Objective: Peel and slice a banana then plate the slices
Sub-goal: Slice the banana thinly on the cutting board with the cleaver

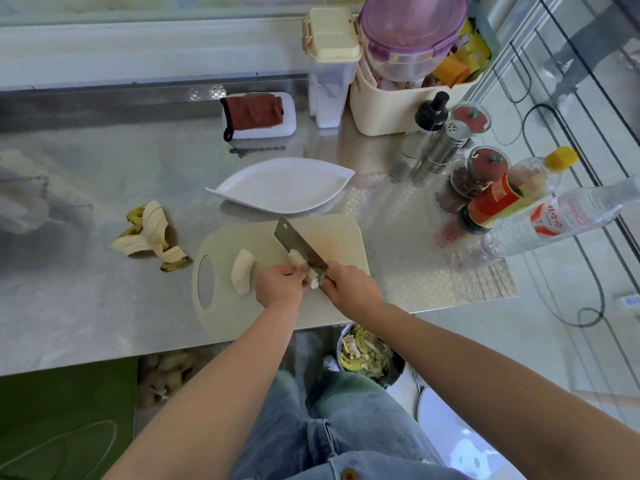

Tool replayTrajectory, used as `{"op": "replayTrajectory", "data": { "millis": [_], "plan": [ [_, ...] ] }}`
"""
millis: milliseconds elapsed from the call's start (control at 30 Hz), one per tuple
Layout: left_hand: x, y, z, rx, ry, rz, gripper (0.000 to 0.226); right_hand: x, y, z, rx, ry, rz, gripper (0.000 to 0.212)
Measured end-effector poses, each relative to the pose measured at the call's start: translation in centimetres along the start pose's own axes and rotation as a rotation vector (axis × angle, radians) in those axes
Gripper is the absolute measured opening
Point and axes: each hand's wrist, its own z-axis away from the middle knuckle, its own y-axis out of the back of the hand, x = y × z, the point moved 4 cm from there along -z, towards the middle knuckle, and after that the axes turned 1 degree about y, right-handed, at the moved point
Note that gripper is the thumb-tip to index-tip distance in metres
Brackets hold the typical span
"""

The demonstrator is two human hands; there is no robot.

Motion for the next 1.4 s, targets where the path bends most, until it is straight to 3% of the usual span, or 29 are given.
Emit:
{"op": "replayTrajectory", "data": {
  "millis": [233,400,667,900,1000,1133,1233,1333,1400],
  "plan": [
    [0.3,0.0,-0.3,-0.017,0.020,-0.050,0.026,1.0,2.6,0.5,0.157,0.054,-0.238,0.024],
    [0.5,-0.1,-0.6,-0.031,-0.026,-0.116,0.032,2.6,3.1,0.3,0.131,-0.047,-0.406,0.028],
    [1.5,0.8,-0.2,-0.003,-0.143,-0.301,0.024,3.8,2.3,0.9,0.118,-0.019,-0.267,0.025],
    [0.5,0.5,-0.9,-0.077,-0.116,-0.174,0.022,0.5,0.3,0.7,0.100,0.134,0.003,0.011],
    [0.5,0.5,-0.9,-0.083,-0.108,-0.158,0.017,0.2,-0.4,0.2,0.069,0.160,-0.014,0.016],
    [-0.1,0.2,-1.7,-0.117,-0.080,-0.116,0.022,0.6,-0.6,-0.3,-0.019,0.142,-0.157,0.037],
    [-0.4,0.2,-2.1,-0.118,-0.051,-0.096,0.025,0.1,0.0,-1.1,-0.032,0.071,-0.265,0.023],
    [-0.1,0.3,-1.9,-0.122,-0.026,-0.094,0.027,0.0,0.5,-2.2,-0.040,-0.075,-0.401,0.032],
    [-0.1,0.5,-2.0,-0.133,-0.015,-0.092,0.027,0.1,0.3,-2.7,-0.068,-0.116,-0.438,0.025]
  ]
}}
